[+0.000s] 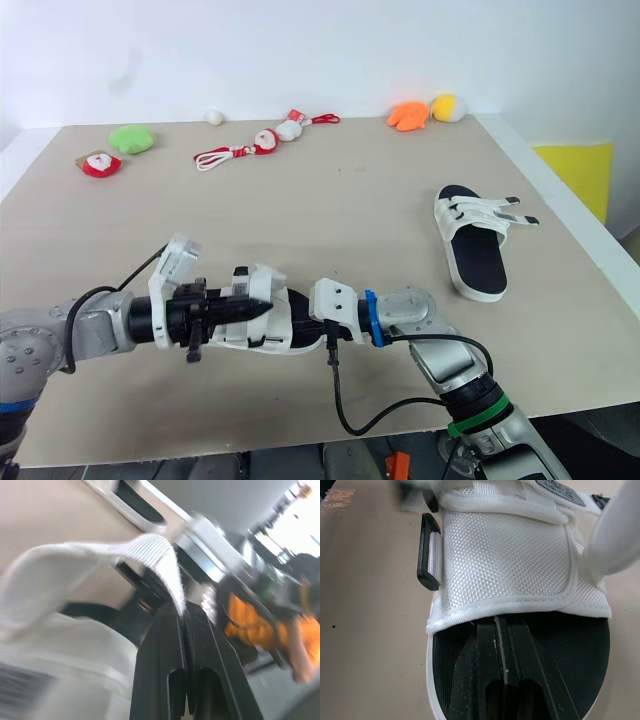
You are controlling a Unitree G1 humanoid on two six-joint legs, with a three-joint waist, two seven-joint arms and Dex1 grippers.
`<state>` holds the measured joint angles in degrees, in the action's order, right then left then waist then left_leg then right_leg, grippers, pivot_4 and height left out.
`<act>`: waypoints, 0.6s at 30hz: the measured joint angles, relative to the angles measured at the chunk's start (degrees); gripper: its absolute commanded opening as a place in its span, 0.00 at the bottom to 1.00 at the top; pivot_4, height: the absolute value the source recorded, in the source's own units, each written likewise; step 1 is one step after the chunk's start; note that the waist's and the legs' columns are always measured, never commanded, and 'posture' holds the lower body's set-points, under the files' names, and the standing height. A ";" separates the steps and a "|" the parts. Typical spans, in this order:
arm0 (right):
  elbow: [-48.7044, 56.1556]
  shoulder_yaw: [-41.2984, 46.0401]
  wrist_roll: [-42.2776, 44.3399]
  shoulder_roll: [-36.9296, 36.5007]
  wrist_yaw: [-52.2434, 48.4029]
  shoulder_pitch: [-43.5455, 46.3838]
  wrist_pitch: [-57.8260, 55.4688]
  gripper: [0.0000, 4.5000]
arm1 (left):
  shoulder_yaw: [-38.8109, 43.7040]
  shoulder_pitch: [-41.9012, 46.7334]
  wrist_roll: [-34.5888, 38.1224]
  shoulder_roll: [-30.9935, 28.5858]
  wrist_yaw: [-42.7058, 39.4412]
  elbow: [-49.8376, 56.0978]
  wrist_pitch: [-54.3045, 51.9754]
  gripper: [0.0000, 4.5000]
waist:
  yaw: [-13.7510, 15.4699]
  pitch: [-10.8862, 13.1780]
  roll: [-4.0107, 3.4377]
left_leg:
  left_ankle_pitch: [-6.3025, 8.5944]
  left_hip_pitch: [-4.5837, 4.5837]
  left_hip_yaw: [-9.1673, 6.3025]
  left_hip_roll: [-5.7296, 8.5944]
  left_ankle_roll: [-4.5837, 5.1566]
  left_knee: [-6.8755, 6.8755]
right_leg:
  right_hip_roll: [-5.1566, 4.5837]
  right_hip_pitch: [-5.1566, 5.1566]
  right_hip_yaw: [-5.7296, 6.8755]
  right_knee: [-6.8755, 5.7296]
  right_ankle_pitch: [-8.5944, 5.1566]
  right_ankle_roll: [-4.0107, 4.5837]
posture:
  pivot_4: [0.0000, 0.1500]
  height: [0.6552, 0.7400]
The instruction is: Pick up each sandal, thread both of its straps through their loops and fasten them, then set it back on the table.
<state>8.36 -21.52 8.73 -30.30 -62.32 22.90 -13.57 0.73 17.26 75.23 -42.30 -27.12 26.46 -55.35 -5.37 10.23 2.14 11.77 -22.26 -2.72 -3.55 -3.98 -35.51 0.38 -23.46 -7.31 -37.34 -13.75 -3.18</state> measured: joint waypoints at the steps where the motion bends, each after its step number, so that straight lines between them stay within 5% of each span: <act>1: -0.02 0.00 0.00 0.00 -0.01 0.00 0.00 0.00 | 0.00 0.17 -0.71 0.91 0.70 -0.56 0.06 0.01 | 0.00 0.00 0.00 | 0.00 0.00 -0.01 0.00 0.00 0.00 | 0.00 0.01 0.00 0.00 0.00 0.00 | 1.00 1.00; 18: 0.23 -0.28 -0.01 0.02 0.43 -0.04 0.02 0.00 | 0.43 0.79 2.40 5.34 0.81 -5.08 -4.81 0.01 | -0.25 -0.01 0.01 | 0.00 -0.01 -0.05 0.00 0.00 0.00 | 0.02 0.01 0.00 0.00 0.01 0.00 | 1.00 1.00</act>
<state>8.59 -21.79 8.72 -30.28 -61.89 22.85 -13.55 1.17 18.05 77.63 -36.97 -26.31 21.38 -60.16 -5.62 10.22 2.15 11.77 -22.27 -2.77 -3.55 -3.98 -35.51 0.40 -23.45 -7.31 -37.34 -13.74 -3.18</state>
